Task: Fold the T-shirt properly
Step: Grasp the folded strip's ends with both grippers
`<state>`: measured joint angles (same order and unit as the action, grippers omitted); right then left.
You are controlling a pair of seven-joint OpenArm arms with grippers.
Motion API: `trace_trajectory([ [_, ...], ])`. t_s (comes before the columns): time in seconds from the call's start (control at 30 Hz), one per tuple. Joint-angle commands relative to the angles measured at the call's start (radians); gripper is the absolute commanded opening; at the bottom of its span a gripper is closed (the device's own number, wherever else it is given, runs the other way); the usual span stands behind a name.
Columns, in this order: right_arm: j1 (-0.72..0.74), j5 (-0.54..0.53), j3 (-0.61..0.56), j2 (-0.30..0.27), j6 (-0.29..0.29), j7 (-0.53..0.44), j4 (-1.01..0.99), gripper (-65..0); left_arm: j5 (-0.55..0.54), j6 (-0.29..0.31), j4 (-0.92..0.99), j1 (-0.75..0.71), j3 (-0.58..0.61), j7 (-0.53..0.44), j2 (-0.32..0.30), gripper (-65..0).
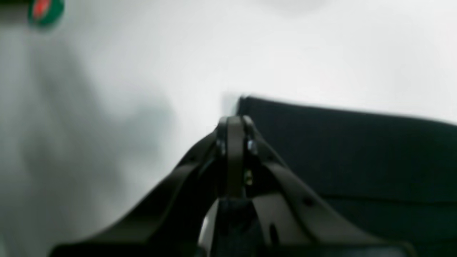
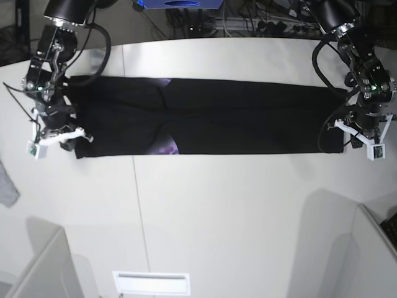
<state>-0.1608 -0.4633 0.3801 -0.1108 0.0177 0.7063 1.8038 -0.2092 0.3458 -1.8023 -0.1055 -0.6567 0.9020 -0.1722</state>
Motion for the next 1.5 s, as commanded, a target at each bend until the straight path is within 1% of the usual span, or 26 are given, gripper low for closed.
trace_trajectory([
  [0.0,-0.006,-0.009,0.003,0.010,-0.006,-0.018,0.046,-65.0,-0.019,0.008,-0.031,-0.018,-0.016,-0.014,-0.016,-65.0],
  [0.1,-0.039,-0.009,0.004,0.029,-0.006,-0.018,0.110,-65.0,-0.172,0.097,-0.027,-0.064,-0.087,-0.014,-0.019,-65.0],
  [0.2,-0.072,-0.009,0.004,0.030,-0.006,-0.018,0.130,-65.0,-0.304,0.146,0.005,-0.118,-0.163,-0.022,-0.022,-65.0],
  [0.3,-0.092,-0.009,0.004,0.030,-0.006,-0.018,0.129,-65.0,-0.345,0.180,0.039,-0.144,-0.208,-0.022,-0.053,-65.0],
  [0.4,-0.101,-0.009,0.004,0.030,-0.006,-0.018,0.129,-65.0,-0.364,0.232,0.052,-0.158,-0.234,-0.022,-0.057,-65.0],
  [0.43,-0.104,-0.009,0.004,0.030,-0.006,-0.018,0.129,-65.0,-0.372,0.247,0.060,-0.158,-0.248,-0.022,-0.057,-63.7],
  [0.53,-0.108,-0.009,0.004,0.032,-0.006,-0.018,0.129,-65.0,-0.376,0.283,0.105,-0.155,-0.268,-0.022,-0.057,-40.2],
  [0.6,-0.110,-0.009,0.003,0.043,-0.006,-0.018,0.127,-65.0,-0.378,0.299,0.140,-0.153,-0.265,-0.024,-0.059,-23.7],
  [0.63,-0.115,-0.009,0.003,0.047,-0.006,-0.018,0.127,-65.0,-0.376,0.309,0.158,-0.153,-0.260,-0.024,-0.060,-17.1],
  [0.67,-0.121,-0.009,0.003,0.049,-0.006,-0.018,0.127,-65.0,-0.376,0.319,0.177,-0.153,-0.259,-0.024,-0.060,-11.5],
  [0.7,-0.121,-0.009,0.003,0.050,-0.006,-0.018,0.127,-65.0,-0.375,0.325,0.197,-0.148,-0.257,-0.025,-0.068,-8.2],
  [0.73,-0.122,-0.009,0.003,0.052,-0.006,-0.018,0.127,-65.0,-0.375,0.327,0.220,-0.135,-0.255,-0.025,-0.072,-6.4],
  [0.87,-0.128,-0.009,0.003,0.055,-0.006,-0.001,0.129,-65.0,-0.372,0.327,0.307,-0.093,-0.254,-0.025,-0.085,-6.6],
  [1.0,-0.130,-0.009,0.003,0.069,-0.006,0.008,0.129,-65.0,-0.372,0.325,0.378,-0.069,-0.168,-0.025,-0.108,-6.6],
  [1.17,-0.138,-0.009,0.003,0.084,-0.006,0.008,0.133,-65.0,-0.372,0.322,0.482,-0.035,-0.127,-0.028,-0.108,-6.7],
  [1.23,-0.141,-0.009,0.003,0.086,-0.006,0.008,0.133,-65.0,-0.372,0.321,0.505,-0.033,-0.099,-0.063,-0.108,-8.7],
  [1.3,-0.144,-0.009,0.003,0.087,-0.006,0.008,0.135,-65.0,-0.372,0.321,0.525,-0.040,-0.056,-0.103,-0.114,-14.0],
  [1.37,-0.145,-0.009,0.003,0.087,-0.006,0.008,0.135,-65.0,-0.372,0.321,0.554,-0.041,-0.015,-0.122,-0.128,-22.7],
  [1.47,-0.145,-0.009,0.003,0.087,-0.006,0.008,0.135,-65.0,-0.372,0.321,0.600,-0.038,-0.002,-0.125,-0.128,-39.7],
])
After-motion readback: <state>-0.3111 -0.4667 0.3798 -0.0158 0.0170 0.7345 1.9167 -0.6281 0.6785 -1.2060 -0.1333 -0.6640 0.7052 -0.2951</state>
